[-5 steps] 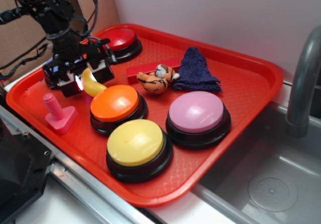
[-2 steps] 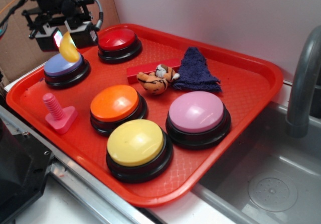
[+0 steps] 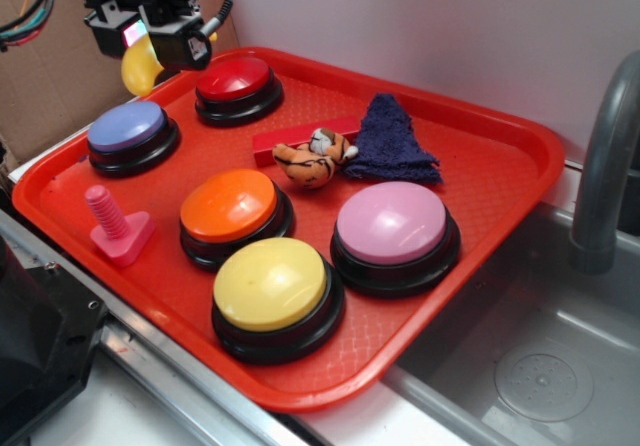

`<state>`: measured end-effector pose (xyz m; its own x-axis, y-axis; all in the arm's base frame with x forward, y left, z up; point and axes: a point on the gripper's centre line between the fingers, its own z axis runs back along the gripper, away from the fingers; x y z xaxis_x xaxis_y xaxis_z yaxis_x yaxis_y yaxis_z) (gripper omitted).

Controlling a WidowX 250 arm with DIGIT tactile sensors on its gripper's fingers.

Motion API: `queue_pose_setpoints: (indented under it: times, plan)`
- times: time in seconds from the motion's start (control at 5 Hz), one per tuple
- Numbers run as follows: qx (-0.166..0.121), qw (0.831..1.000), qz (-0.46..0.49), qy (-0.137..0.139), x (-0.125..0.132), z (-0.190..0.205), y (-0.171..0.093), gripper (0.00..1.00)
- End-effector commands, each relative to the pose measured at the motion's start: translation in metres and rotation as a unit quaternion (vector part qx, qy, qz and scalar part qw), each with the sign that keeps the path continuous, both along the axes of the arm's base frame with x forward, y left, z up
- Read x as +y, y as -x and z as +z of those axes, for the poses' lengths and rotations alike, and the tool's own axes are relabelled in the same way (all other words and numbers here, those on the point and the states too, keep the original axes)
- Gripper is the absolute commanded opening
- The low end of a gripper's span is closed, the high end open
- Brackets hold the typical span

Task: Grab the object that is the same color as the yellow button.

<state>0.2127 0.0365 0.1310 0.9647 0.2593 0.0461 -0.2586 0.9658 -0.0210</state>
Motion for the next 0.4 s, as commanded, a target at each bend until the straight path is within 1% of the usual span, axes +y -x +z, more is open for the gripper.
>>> queue_pose_setpoints:
  times: [0.0, 0.2]
  plan:
    - [-0.024, 0.994, -0.106, 0.001, -0.0114, 0.0194, -0.0101, 0.0]
    - [-0.029, 0.995, -0.095, 0.022, -0.0085, 0.0178, -0.0062, 0.0]
